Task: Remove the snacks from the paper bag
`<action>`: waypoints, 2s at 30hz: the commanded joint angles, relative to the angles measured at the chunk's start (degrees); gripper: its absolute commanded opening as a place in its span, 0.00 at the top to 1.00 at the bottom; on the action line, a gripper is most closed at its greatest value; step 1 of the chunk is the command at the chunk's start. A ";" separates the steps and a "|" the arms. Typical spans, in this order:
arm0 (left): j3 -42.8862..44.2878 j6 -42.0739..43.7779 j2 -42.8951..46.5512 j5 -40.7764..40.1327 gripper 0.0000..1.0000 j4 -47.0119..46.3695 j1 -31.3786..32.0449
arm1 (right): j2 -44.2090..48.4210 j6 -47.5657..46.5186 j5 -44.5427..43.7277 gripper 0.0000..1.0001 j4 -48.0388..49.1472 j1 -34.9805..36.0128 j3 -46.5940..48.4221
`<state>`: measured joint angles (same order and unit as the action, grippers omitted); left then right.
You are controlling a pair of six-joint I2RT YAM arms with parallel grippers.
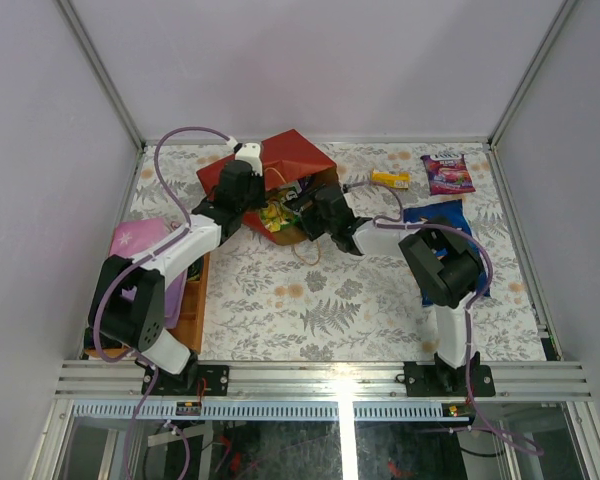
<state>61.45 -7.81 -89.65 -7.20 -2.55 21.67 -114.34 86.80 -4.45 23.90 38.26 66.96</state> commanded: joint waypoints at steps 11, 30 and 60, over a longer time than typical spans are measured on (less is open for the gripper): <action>2.37 -0.10 -2.79 0.21 1.00 0.12 -0.76 | -8.88 6.19 -8.67 0.38 -7.58 2.84 9.81; 1.90 1.05 -2.97 -2.83 1.00 1.02 -0.97 | 23.73 -18.73 -6.89 1.00 -5.31 2.00 -16.39; 2.79 1.11 -2.63 -2.73 1.00 2.27 -0.92 | 25.08 -58.09 -14.35 0.14 -32.43 -11.52 -11.14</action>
<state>62.94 -7.68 -91.77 -8.51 -2.46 21.37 -84.64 28.49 -15.57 -12.60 26.94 58.04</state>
